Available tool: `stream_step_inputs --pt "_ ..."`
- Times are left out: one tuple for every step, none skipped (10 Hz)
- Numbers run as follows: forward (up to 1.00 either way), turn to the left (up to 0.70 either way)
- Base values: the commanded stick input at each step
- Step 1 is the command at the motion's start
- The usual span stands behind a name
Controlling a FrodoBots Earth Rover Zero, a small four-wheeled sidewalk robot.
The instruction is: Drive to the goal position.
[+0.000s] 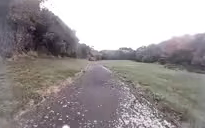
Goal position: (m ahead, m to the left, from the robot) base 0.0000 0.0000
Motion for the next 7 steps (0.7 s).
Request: stream_step_inputs --pt "0.70 0.00" --pt "0.70 0.00" --pt "0.56 0.00" --pt "0.34 0.00" --pt "0.11 0.00" --pt "0.00 0.00" --pt "0.00 0.00"
